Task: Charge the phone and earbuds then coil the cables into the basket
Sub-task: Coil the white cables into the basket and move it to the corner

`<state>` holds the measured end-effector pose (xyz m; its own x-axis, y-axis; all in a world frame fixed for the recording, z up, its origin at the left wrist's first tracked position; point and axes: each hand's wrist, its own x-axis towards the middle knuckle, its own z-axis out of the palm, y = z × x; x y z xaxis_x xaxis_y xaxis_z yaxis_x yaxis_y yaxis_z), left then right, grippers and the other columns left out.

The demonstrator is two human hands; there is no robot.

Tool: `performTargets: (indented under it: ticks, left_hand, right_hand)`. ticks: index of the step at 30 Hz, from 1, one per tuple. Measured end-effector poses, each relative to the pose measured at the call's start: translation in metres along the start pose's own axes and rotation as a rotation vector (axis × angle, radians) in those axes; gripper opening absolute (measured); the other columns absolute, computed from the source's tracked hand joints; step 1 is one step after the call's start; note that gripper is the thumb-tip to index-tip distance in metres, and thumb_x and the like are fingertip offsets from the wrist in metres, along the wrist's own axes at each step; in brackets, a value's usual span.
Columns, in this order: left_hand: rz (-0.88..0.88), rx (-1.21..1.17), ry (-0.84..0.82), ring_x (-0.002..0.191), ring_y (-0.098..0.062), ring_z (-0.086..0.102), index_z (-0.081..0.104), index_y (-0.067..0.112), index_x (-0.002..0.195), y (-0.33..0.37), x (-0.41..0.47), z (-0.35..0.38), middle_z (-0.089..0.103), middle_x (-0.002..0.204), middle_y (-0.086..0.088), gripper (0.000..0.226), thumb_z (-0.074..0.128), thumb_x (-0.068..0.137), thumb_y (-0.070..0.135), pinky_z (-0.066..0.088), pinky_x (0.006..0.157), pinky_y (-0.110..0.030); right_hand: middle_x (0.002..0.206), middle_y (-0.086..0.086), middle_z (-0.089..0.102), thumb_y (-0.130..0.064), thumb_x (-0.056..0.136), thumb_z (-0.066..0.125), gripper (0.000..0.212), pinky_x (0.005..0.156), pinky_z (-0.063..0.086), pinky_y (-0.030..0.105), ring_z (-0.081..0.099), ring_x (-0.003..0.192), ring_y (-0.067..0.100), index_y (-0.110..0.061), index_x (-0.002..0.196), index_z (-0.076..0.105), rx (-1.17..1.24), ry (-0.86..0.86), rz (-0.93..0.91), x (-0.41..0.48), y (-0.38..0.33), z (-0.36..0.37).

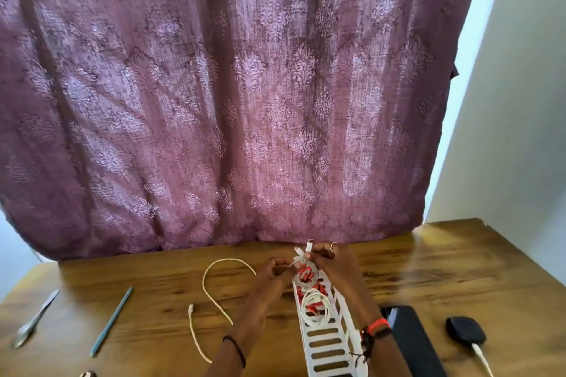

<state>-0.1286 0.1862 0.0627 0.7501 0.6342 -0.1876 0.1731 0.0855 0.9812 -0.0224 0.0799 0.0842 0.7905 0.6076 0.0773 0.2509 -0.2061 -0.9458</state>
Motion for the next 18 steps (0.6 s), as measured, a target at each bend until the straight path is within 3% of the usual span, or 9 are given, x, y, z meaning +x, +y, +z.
performTargets:
  ticks: [3,6,10,14,16,18]
  left_hand:
    - [-0.042,0.017,-0.072,0.080,-0.010,0.063,0.061,0.021,0.093,-0.017,0.004,0.005,0.067,0.097,-0.005,0.012,0.067,0.083,0.018,0.050,0.066,-0.020]
    - [-0.056,-0.024,-0.054,0.073,-0.010,0.061,0.061,0.013,0.095,-0.032,0.005,0.016,0.065,0.088,-0.005,0.015,0.069,0.082,0.011,0.049,0.058,-0.016]
    - [-0.075,-0.010,-0.072,0.071,-0.012,0.064,0.061,0.014,0.086,-0.053,0.007,0.030,0.066,0.082,-0.005,0.016,0.072,0.078,0.006,0.052,0.059,-0.019]
    - [-0.071,0.110,-0.071,0.070,-0.017,0.061,0.061,0.017,0.079,-0.071,0.007,0.034,0.065,0.076,0.000,0.018,0.070,0.077,0.002,0.049,0.058,-0.017]
    - [-0.006,0.214,0.006,0.070,-0.011,0.058,0.060,0.022,0.075,-0.075,0.010,0.032,0.061,0.074,0.008,0.020,0.071,0.076,0.004,0.043,0.055,-0.009]
    - [0.045,0.284,0.067,0.069,-0.006,0.052,0.057,0.024,0.078,-0.078,0.013,0.029,0.059,0.078,0.004,0.026,0.071,0.075,0.002,0.042,0.056,-0.009]
  right_hand:
    - [0.076,-0.006,0.070,-0.012,0.079,0.071,0.010,0.058,0.044,0.006,0.060,0.060,-0.007,-0.008,0.088,0.072,-0.095,-0.060,0.041,-0.002,0.016,-0.009]
    - [0.079,-0.002,0.069,-0.015,0.073,0.076,0.017,0.057,0.043,0.008,0.059,0.066,-0.001,-0.010,0.088,0.071,-0.249,-0.096,0.068,-0.008,0.033,-0.014]
    - [0.088,0.008,0.069,-0.005,0.074,0.072,0.016,0.050,0.036,0.005,0.054,0.066,0.004,-0.005,0.089,0.065,-0.435,-0.094,0.170,-0.009,0.055,-0.011]
    - [0.107,0.010,0.068,-0.009,0.081,0.064,0.025,0.073,0.044,0.023,0.063,0.095,0.022,-0.004,0.105,0.063,-0.611,-0.132,0.172,-0.015,0.059,-0.008]
    - [0.106,0.011,0.068,-0.009,0.085,0.058,0.021,0.079,0.048,0.029,0.064,0.096,0.025,-0.007,0.104,0.065,-0.659,-0.159,0.137,-0.018,0.061,-0.002]
    - [0.103,0.010,0.068,-0.010,0.084,0.054,0.019,0.080,0.053,0.032,0.065,0.093,0.025,-0.015,0.099,0.065,-0.687,-0.169,0.140,-0.020,0.071,0.005]
